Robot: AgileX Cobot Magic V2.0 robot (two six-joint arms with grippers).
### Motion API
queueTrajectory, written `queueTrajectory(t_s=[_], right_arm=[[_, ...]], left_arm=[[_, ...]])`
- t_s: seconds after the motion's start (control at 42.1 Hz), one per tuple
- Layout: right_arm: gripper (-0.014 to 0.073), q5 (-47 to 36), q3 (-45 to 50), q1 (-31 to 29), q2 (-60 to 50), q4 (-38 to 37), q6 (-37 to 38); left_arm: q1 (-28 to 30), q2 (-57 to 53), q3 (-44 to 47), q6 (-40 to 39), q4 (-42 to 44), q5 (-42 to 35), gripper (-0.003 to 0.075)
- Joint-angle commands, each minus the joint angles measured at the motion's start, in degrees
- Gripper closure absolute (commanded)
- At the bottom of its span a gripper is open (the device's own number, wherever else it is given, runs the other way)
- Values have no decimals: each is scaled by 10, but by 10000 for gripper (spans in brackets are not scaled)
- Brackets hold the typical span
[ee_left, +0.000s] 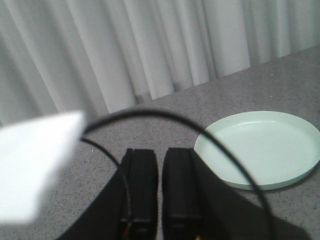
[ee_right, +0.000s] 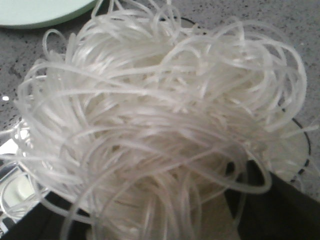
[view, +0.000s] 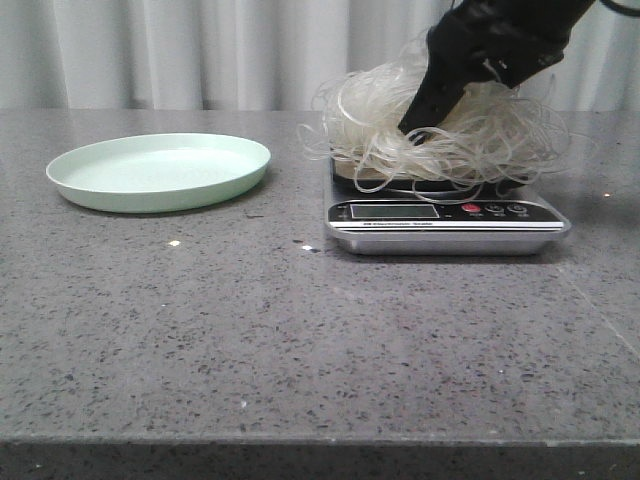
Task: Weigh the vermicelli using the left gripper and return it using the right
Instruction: 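Lower the right gripper onto the vermicelli on the scale and grasp it, then lift the vermicelli with the right gripper and carry it over the green plate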
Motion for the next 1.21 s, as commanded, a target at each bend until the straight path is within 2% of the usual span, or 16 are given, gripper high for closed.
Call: queueTrajectory(t_s=[0.0, 0.071, 0.166, 0.214, 0.38, 0.76, 1.188], right_arm=[[-6, -23, -17, 0, -9, 6, -5], [-3, -24, -17, 0, -9, 6, -5], [69, -24, -17, 0, -10, 6, -5], [133, -22, -17, 0, -10, 6, -5], [441, -18, -17, 0, -10, 7, -5], [435, -13, -30, 0, -27, 7, -5], [442, -13, -126, 0, -89, 8, -5]], left_arm=[[-2, 3, -17, -8, -8, -47, 575], [-2, 3, -17, -8, -8, -47, 575], [-2, 3, -17, -8, -8, -47, 575], [-2, 3, -17, -8, -8, -47, 575], [-2, 3, -17, -8, -8, -47, 575], [-2, 3, -17, -8, -8, -47, 575], [-2, 3, -17, -8, -8, -47, 575]])
